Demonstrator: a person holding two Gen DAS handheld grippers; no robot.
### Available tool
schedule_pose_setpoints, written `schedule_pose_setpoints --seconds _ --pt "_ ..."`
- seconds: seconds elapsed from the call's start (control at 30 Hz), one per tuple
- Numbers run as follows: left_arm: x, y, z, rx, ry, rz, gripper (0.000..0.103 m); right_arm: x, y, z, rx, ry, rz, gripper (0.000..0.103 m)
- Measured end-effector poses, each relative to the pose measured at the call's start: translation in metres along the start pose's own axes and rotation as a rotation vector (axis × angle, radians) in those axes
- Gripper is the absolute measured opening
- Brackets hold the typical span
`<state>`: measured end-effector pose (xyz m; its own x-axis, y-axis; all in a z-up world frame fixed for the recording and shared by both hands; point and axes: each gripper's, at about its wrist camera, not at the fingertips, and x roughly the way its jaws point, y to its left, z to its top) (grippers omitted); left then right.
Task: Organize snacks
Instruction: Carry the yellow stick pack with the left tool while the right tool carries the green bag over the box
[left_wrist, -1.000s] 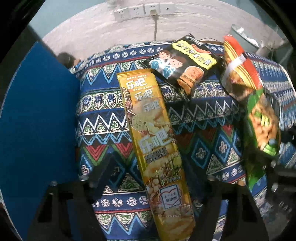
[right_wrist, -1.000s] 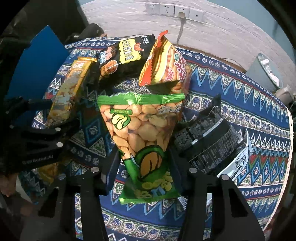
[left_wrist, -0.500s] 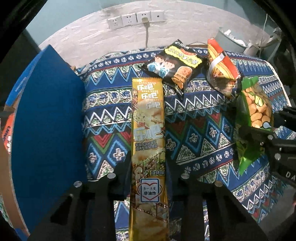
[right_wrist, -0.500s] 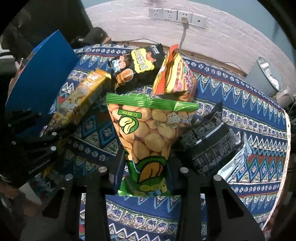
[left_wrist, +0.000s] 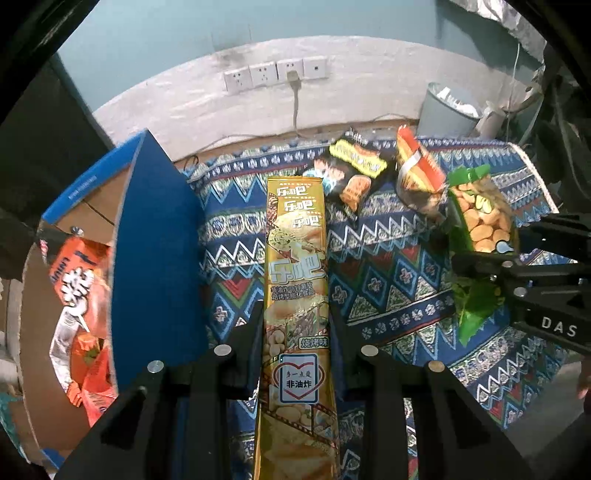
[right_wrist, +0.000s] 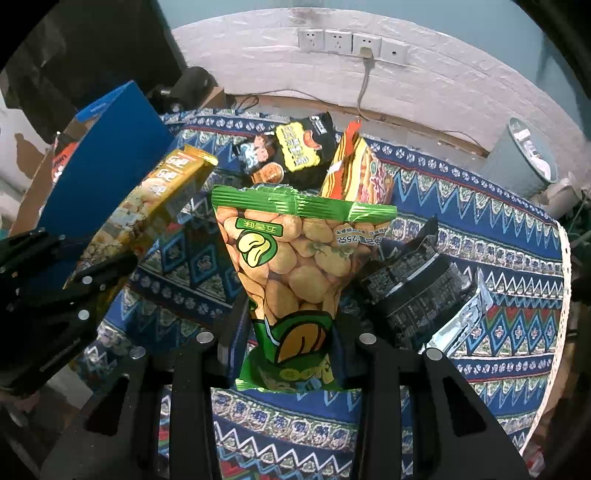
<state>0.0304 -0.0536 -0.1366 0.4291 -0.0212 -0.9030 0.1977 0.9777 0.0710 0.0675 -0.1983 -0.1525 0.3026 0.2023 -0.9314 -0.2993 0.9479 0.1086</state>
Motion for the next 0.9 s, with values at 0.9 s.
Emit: schedule_pose_setpoints --seconds 0.9 --pt "-0.085 0.031 0.009 -0.043 -0.15 -0.028 0.031 -0.08 0.042 0.023 -0.016 -0.139 0.08 0.036"
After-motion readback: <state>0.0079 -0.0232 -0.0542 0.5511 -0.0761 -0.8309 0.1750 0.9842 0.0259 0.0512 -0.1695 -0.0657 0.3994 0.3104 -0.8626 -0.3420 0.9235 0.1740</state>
